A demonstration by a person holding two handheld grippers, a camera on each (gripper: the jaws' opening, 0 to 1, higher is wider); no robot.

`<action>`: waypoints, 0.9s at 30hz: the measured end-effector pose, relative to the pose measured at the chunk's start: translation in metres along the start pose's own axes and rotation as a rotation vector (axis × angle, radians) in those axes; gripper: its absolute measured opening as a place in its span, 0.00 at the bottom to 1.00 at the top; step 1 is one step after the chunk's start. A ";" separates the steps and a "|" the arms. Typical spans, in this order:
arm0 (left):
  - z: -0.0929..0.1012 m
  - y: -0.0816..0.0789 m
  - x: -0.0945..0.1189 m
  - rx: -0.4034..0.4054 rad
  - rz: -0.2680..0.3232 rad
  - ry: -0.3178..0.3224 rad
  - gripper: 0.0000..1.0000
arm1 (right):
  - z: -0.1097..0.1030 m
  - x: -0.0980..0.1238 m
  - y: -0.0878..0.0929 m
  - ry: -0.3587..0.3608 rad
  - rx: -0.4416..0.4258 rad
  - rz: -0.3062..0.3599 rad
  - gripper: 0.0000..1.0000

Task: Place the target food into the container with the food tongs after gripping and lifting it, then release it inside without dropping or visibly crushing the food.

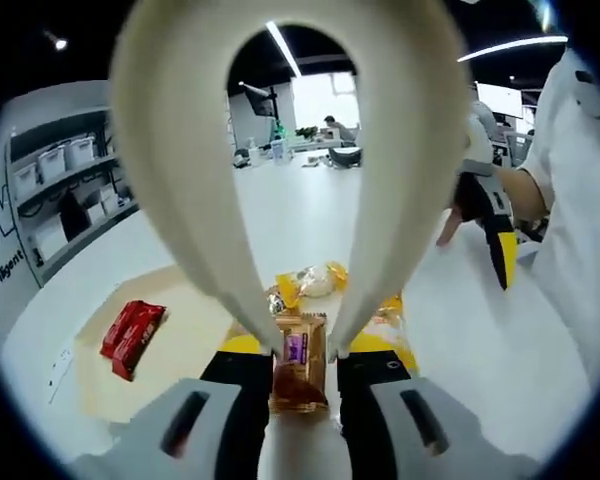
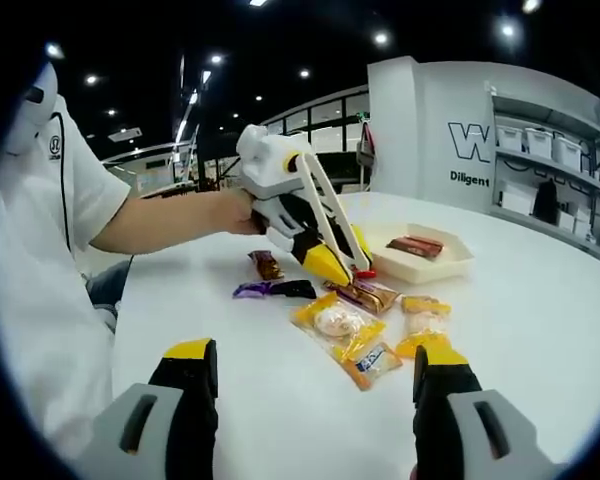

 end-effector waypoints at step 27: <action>-0.009 0.015 -0.013 0.081 -0.042 0.019 0.26 | 0.001 -0.001 0.004 -0.001 -0.008 -0.007 0.79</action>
Point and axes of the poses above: the point that each gripper's makers call its tool centre point, and the gripper's own axes: x roughly backward along the fingers, z roughly to its right, y roughly out of its underside, the point moved 8 cm from there along x, roughly backward along the fingers, and after that the axes turned 12 degrees about z, right-handed, at the moved point
